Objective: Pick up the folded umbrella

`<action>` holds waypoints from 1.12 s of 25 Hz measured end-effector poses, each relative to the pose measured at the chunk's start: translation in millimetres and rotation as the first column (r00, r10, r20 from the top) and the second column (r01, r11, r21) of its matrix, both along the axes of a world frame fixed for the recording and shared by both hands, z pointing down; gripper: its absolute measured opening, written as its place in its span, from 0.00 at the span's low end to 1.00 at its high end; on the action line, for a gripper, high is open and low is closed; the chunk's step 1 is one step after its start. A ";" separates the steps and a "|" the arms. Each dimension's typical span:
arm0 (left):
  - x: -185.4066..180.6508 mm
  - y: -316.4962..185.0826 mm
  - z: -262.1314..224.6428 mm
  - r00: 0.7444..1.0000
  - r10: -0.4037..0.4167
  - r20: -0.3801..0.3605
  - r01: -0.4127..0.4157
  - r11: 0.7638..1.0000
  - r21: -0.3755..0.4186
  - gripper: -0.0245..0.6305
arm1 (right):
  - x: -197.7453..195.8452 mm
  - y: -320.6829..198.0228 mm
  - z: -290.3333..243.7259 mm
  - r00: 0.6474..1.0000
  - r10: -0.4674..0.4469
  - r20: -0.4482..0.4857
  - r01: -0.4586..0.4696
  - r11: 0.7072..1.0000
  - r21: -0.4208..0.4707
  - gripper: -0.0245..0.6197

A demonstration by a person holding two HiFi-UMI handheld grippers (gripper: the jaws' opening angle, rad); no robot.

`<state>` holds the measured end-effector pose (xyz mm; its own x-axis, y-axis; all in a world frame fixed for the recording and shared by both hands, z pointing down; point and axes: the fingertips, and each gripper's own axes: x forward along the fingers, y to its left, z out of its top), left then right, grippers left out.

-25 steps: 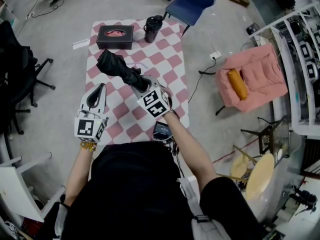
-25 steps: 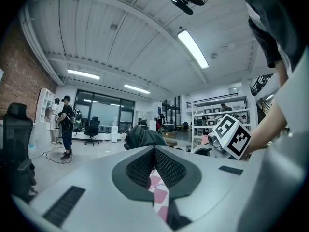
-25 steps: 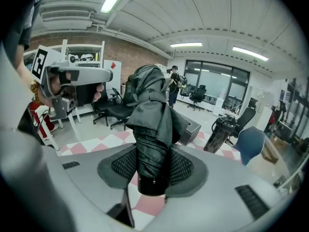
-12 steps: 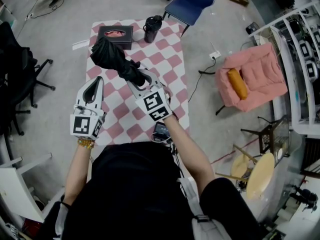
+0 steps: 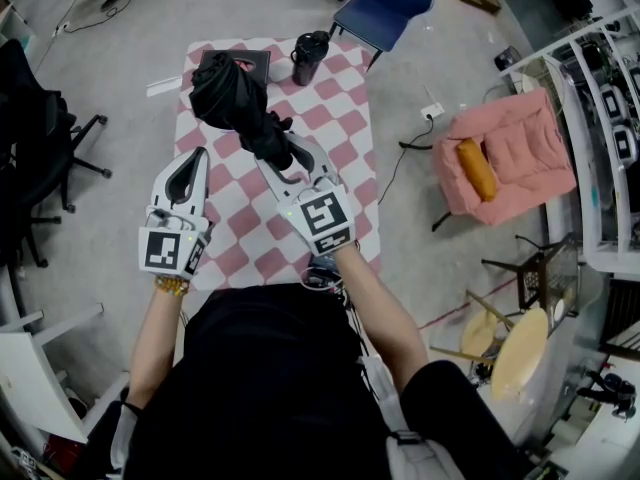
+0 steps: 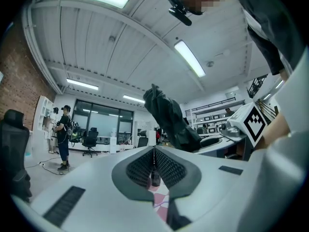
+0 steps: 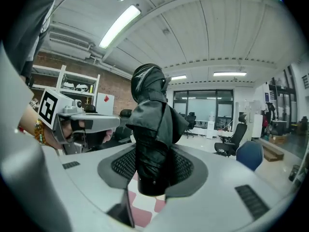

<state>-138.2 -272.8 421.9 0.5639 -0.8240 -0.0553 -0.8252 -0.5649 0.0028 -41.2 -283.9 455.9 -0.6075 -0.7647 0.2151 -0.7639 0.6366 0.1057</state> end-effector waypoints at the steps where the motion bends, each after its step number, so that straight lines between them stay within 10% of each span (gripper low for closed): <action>1: 0.7 -0.2 0.2 1.000 0.002 0.001 -0.002 1.000 -0.001 0.06 | -0.1 1.3 -5.7 1.000 -0.003 0.017 0.002 1.000 0.007 0.30; 28: 20.0 6.5 -2.8 0.999 0.046 0.017 -0.047 0.998 0.031 0.06 | 6.9 20.8 -34.7 0.971 -0.038 0.236 0.009 0.992 0.124 0.30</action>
<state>-118.2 -266.3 419.1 0.6026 -0.7949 -0.0706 -0.7978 -0.6023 -0.0288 -34.3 -263.0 421.2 -0.6482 -0.7608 -0.0309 -0.7612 0.6485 0.0006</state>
